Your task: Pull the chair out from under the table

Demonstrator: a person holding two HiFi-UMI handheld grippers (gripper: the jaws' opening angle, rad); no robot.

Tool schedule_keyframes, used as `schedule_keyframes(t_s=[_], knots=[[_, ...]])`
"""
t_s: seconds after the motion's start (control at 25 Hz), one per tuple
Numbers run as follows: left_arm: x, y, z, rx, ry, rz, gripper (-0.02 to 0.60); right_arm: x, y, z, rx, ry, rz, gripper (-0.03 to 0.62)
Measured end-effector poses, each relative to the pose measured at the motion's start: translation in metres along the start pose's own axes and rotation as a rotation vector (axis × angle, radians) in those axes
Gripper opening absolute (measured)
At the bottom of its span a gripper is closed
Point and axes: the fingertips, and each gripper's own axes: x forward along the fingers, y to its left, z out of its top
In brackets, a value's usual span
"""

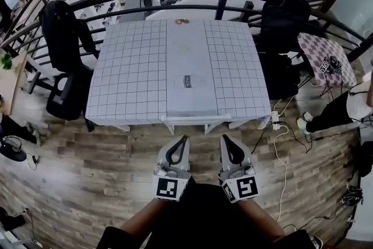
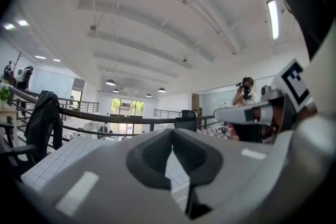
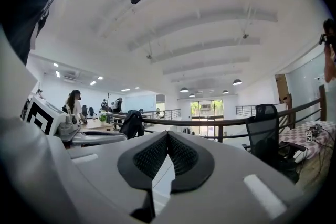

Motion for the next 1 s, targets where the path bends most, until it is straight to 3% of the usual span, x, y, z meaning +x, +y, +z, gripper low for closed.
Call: schedule_keyframes(t_s=[0.36,0.6,0.84,1.0], knots=[[0.006,0.023,-0.004,-0.036,0.034,-0.028,0.009,0.029,0.012,-0.016,0.018,0.085,-0.016,-0.005],[0.024,0.037,-0.032,-0.068,0.074,0.019,0.009,0.046,-0.003,-0.025,0.023,0.087,0.014,-0.005],[0.041,0.031,-0.041,-0.033,0.105,0.023,0.009,0.051,-0.025,-0.026,0.046,0.093,0.031,-0.005],[0.048,0.034,-0.049,-0.018,0.141,0.024,0.009,0.056,-0.029,-0.036,0.063,0.129,0.091,-0.005]])
